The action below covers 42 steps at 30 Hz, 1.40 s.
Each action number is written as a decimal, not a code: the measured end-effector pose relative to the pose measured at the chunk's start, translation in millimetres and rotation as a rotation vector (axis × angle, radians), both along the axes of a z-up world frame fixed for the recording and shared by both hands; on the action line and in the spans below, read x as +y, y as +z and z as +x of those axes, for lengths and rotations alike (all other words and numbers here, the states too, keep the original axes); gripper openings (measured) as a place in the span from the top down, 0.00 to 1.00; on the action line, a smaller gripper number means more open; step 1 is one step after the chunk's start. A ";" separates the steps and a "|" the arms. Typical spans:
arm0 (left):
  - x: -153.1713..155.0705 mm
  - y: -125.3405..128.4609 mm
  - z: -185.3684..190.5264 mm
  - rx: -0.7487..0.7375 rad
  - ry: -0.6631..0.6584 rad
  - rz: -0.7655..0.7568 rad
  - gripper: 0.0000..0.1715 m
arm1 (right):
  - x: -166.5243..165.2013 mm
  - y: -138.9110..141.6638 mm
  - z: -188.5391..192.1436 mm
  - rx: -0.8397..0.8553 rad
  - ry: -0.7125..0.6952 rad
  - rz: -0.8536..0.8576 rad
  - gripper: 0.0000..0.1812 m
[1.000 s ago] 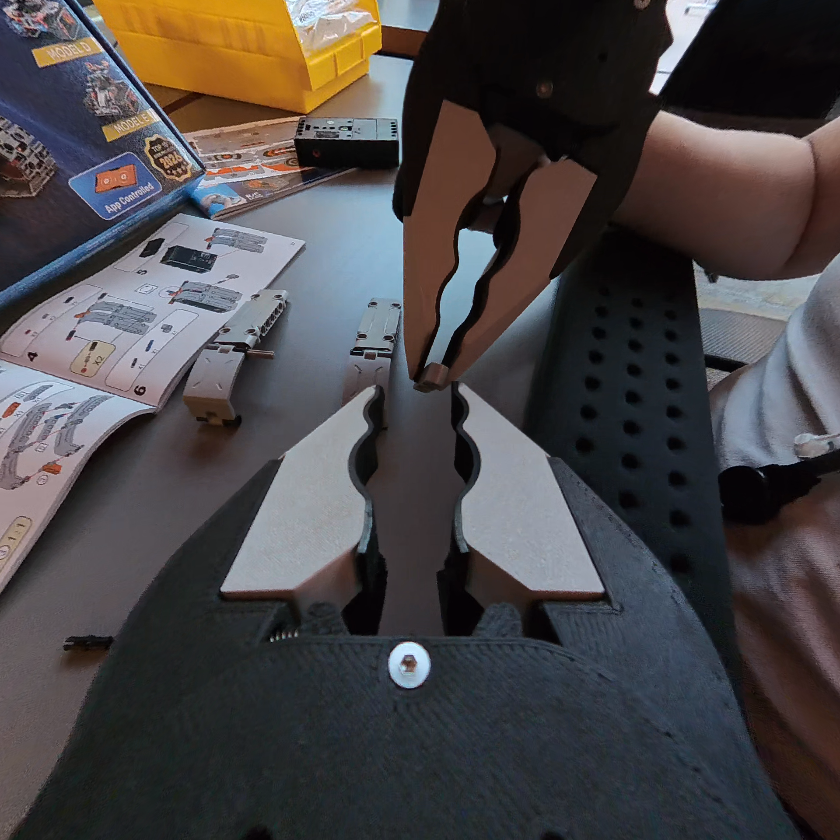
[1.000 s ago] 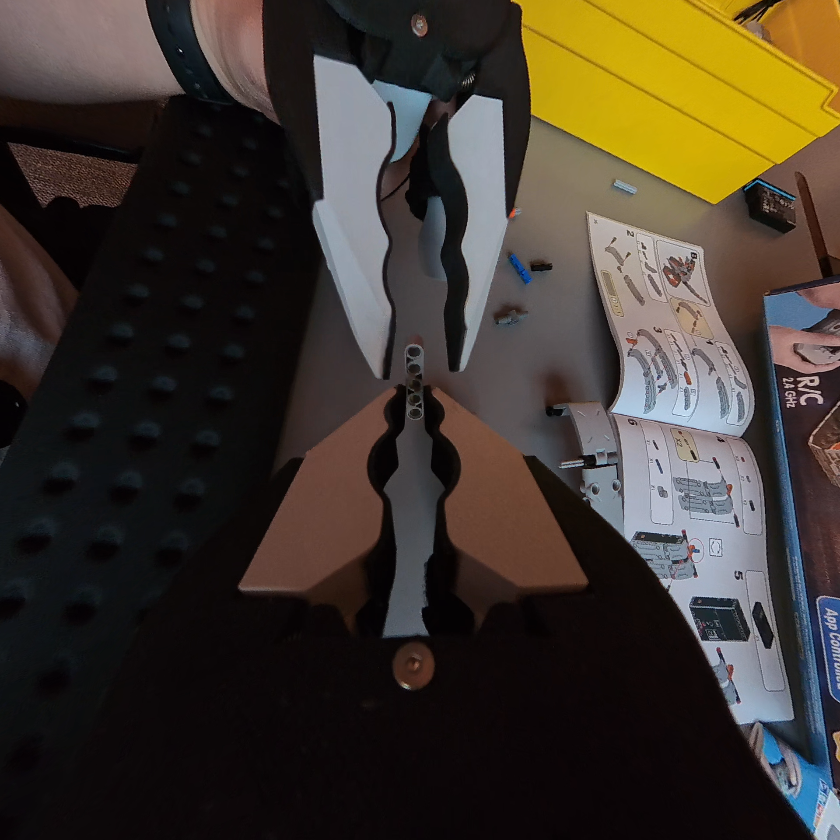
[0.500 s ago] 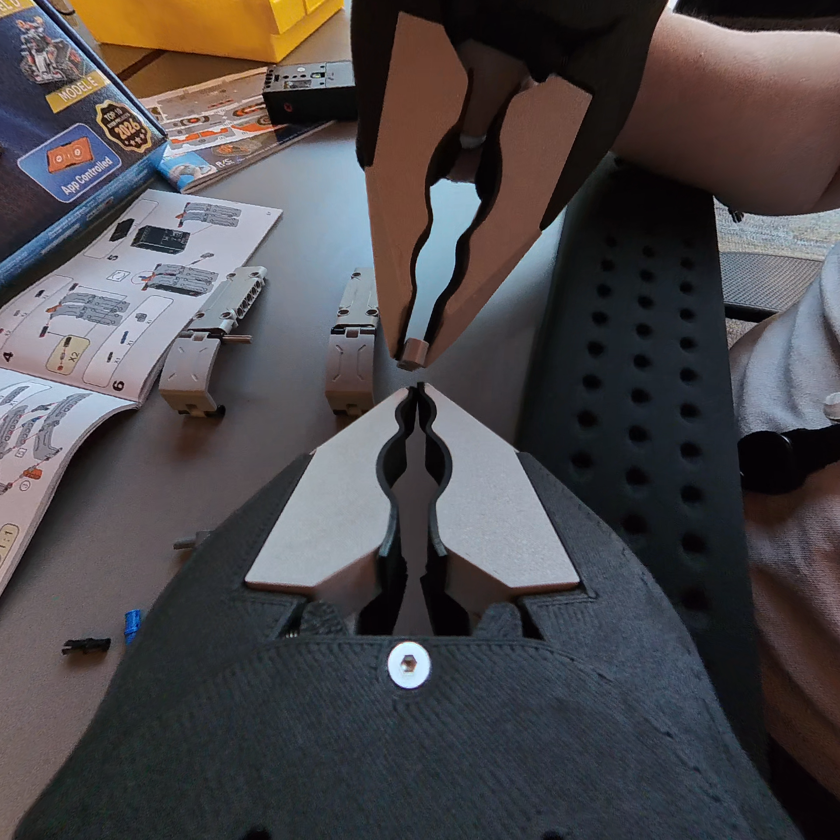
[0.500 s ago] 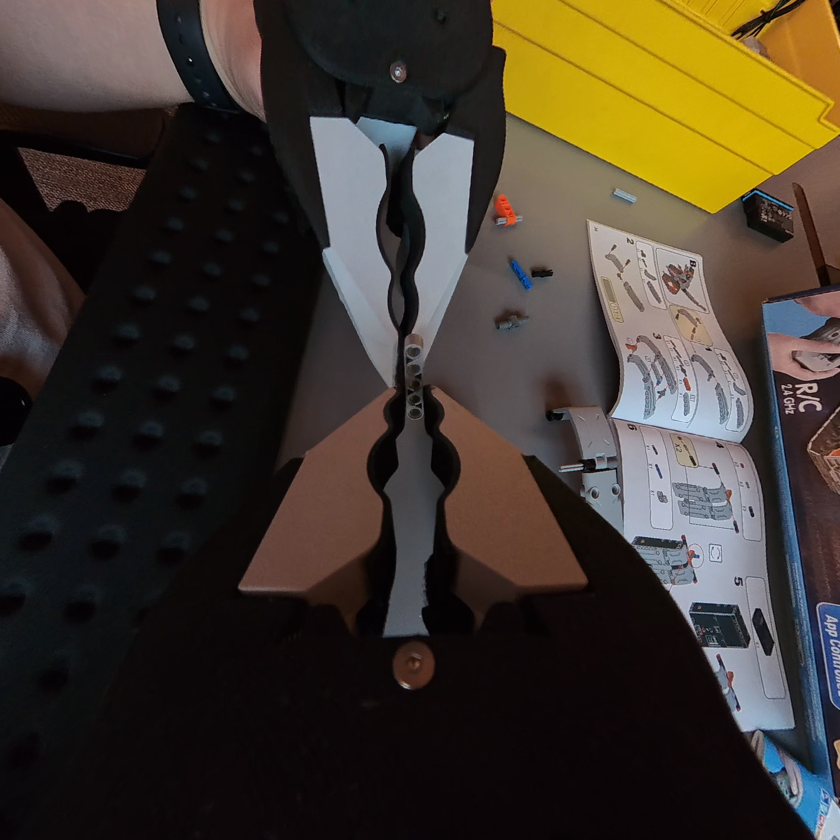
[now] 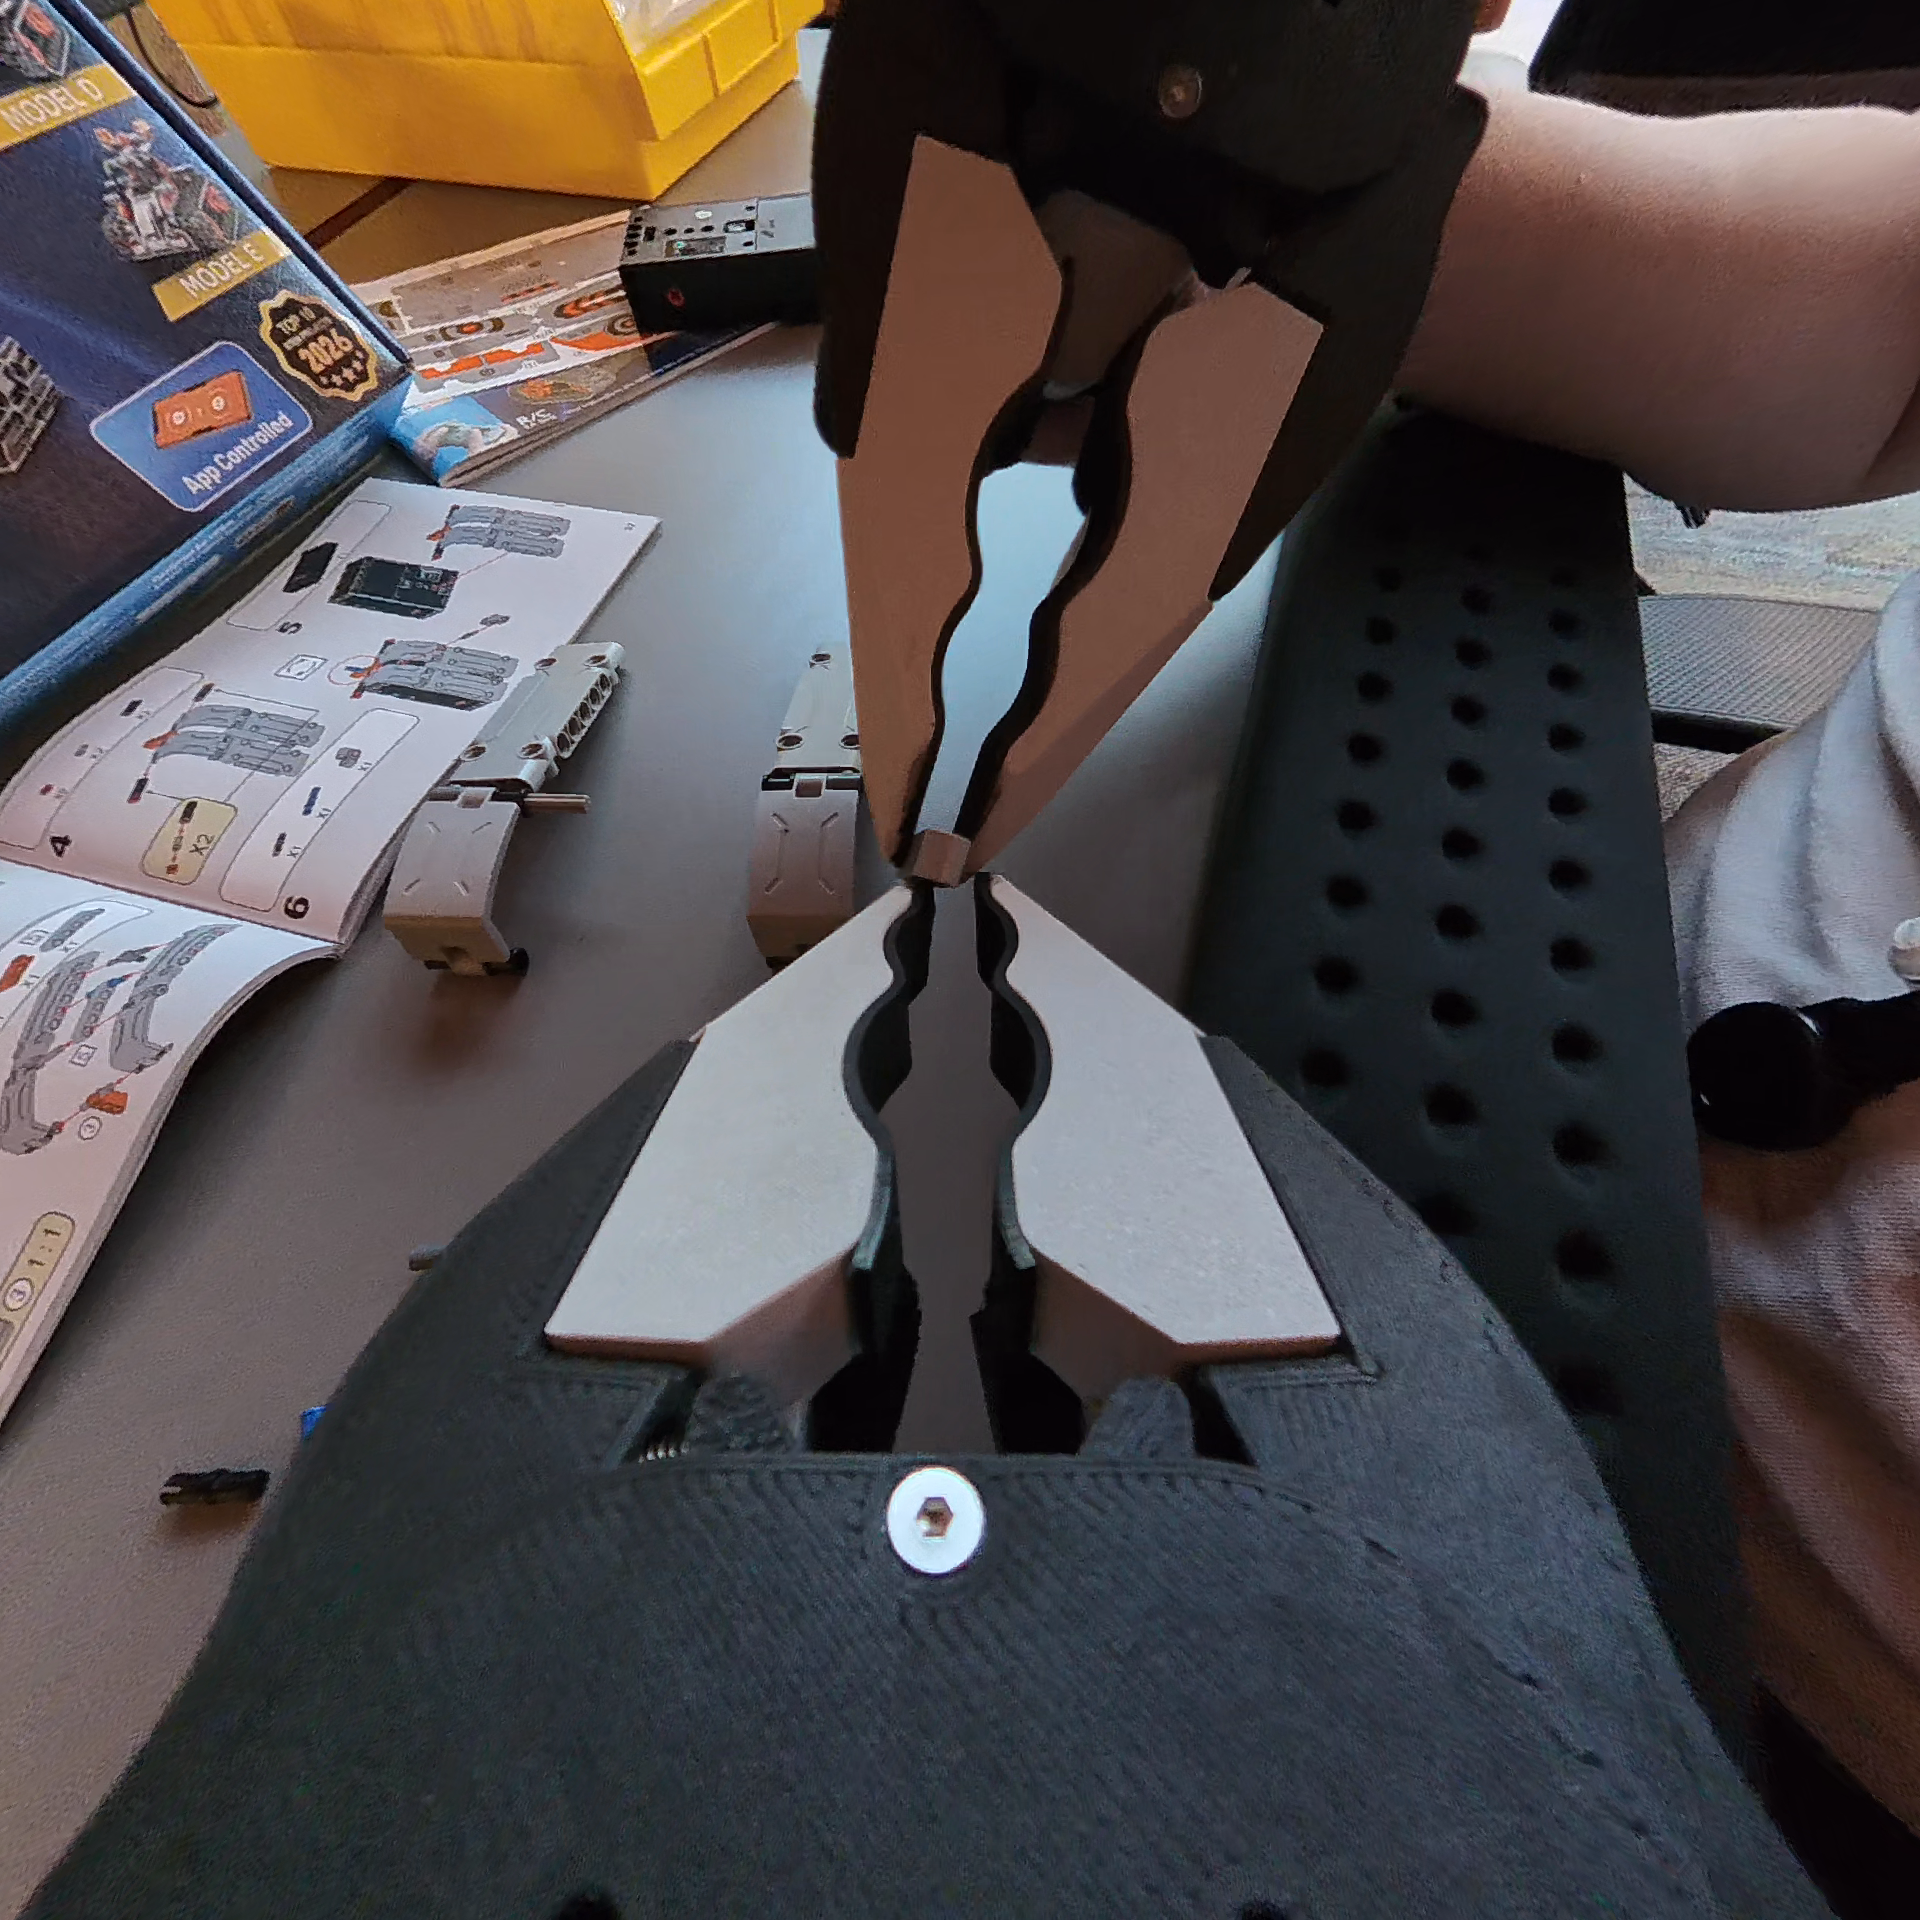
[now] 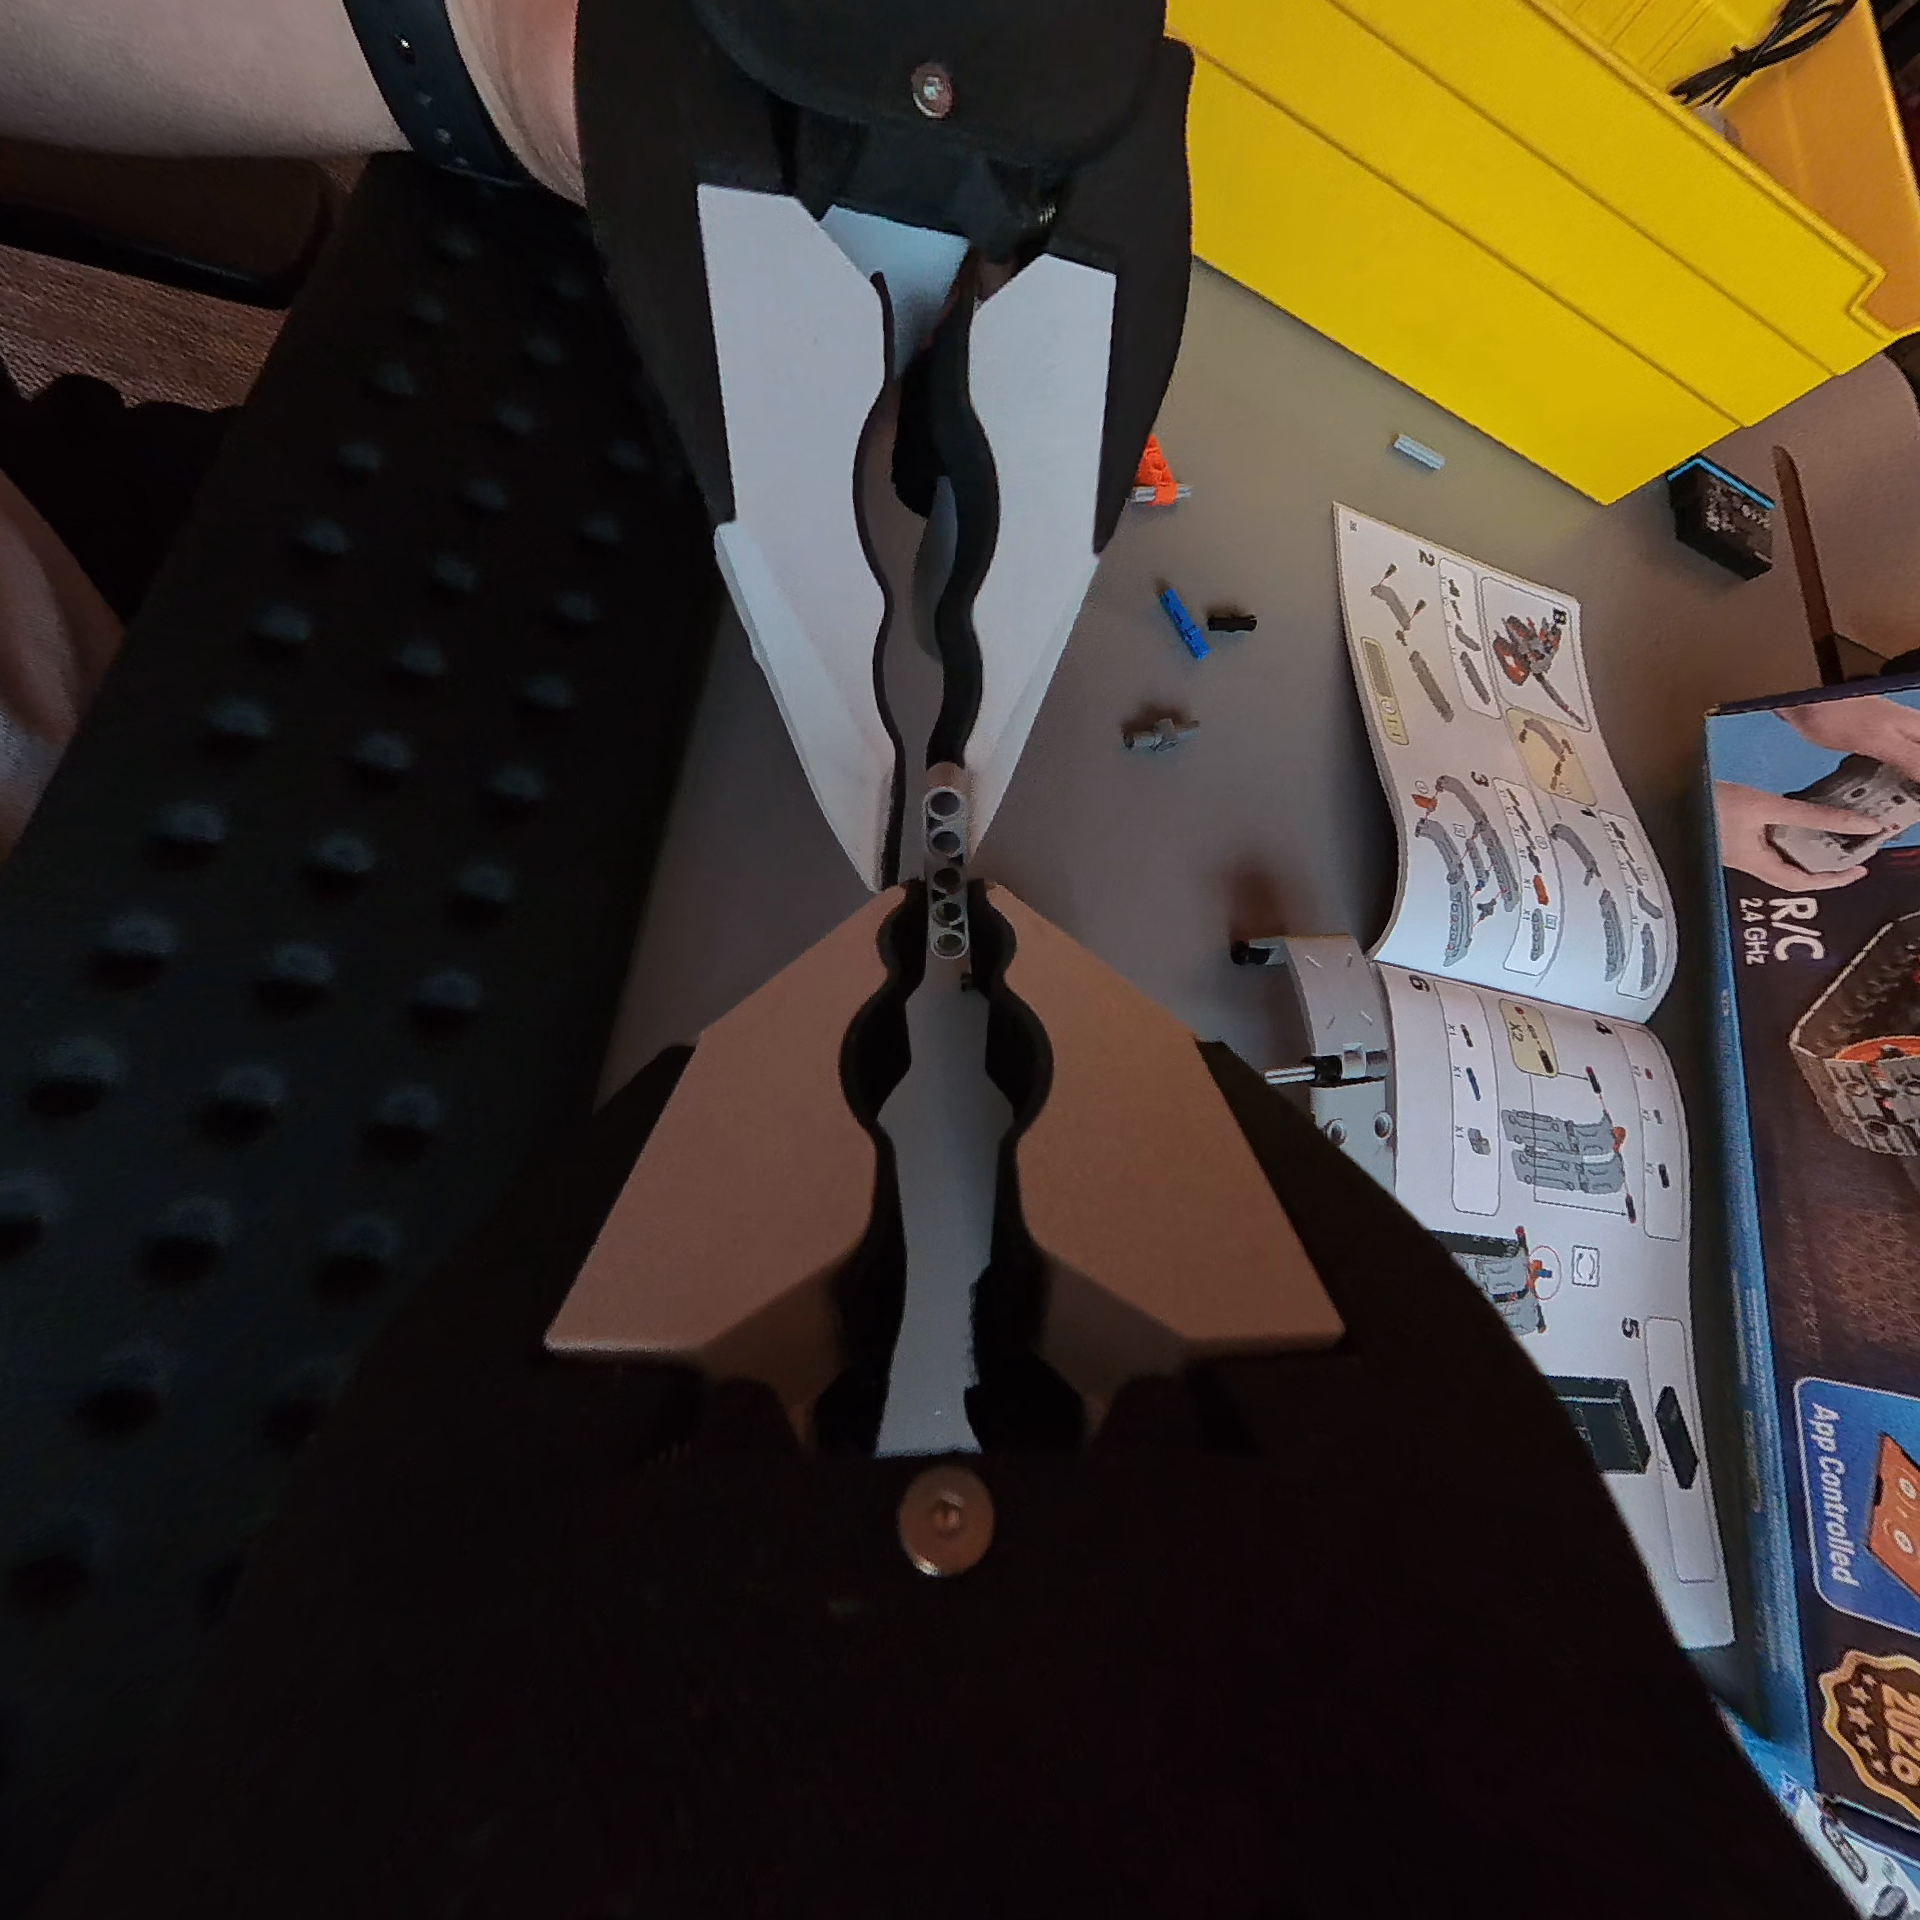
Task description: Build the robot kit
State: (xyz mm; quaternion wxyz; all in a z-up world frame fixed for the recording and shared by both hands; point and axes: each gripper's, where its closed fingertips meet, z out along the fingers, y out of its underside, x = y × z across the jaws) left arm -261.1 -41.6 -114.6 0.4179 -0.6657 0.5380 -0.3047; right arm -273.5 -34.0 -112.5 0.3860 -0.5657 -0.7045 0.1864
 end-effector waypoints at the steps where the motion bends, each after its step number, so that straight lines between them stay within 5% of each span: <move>1: 0.1 -0.7 0.1 0.005 0.001 0.004 0.96 | 0.3 -0.4 0.1 -0.002 0.000 0.002 0.96; 12: 0.1 6.2 -1.0 -0.041 0.001 -0.022 1.00 | 3.3 5.7 -0.4 0.029 -0.006 0.024 0.96; 14: 3.8 11.9 -2.3 -0.081 0.022 -0.039 0.93 | 10.1 9.0 0.1 0.038 -0.033 0.068 0.96; 17: 10.7 22.5 -6.0 -0.182 0.052 -0.136 0.81 | 25.0 18.6 1.2 0.061 -0.083 0.207 0.96; 26: 24.3 49.2 -16.2 -0.451 0.070 -0.444 0.82 | 32.7 24.3 -12.7 0.068 -0.124 0.426 0.96; 38: 26.0 37.8 -15.3 -0.393 0.104 -0.479 0.83 | 38.7 12.7 -16.0 -0.021 -0.153 0.520 0.96; 42: 31.9 31.3 -17.4 -0.343 0.153 -0.427 0.94 | 38.4 11.1 -16.1 -0.029 -0.155 0.514 0.96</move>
